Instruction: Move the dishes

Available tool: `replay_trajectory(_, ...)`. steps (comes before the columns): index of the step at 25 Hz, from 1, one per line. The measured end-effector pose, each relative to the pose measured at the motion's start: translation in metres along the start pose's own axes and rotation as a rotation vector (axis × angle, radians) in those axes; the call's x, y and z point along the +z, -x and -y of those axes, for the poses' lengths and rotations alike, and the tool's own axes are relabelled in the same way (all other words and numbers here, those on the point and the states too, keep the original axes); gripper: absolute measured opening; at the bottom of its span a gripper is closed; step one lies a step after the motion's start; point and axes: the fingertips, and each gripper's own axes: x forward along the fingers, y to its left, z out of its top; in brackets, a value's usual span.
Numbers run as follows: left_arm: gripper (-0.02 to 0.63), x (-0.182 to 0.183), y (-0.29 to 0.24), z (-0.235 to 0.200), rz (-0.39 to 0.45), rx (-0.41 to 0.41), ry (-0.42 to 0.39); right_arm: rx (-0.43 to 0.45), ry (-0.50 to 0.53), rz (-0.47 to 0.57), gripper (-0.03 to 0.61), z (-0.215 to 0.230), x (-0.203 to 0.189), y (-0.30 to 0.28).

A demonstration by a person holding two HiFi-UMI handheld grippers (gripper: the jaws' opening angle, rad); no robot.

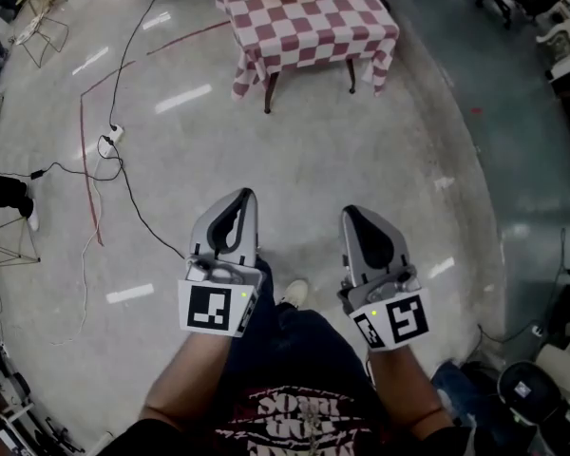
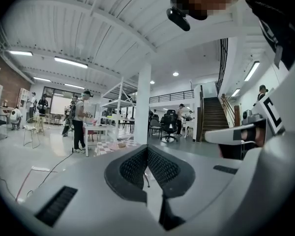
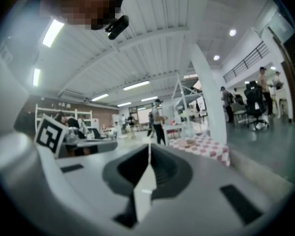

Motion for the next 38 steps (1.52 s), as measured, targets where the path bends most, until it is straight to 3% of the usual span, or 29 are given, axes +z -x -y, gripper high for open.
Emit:
replay_trajectory(6, 0.031, -0.007, -0.022, -0.021, -0.024, -0.032, 0.012, 0.022, -0.005, -0.027, 0.035, -0.011, -0.006, -0.040)
replay_trajectory(14, 0.030, 0.020, -0.056, -0.079, -0.006, -0.049, -0.011, 0.001, -0.036, -0.076, 0.035, -0.015, -0.002, -0.104)
replay_trajectory(21, 0.031, 0.048, -0.094, -0.123, 0.026, -0.103, 0.033, -0.049, 0.001, -0.074, 0.035, -0.017, 0.020, -0.154)
replay_trajectory(30, 0.031, 0.050, -0.124, -0.158, 0.016, -0.150, 0.068, -0.100, 0.044, -0.085, 0.035, -0.021, 0.033, -0.187)
replay_trajectory(38, 0.031, 0.052, -0.145, -0.160, 0.024, -0.173, 0.051, -0.119, 0.047, -0.067, 0.035, -0.005, 0.040, -0.201)
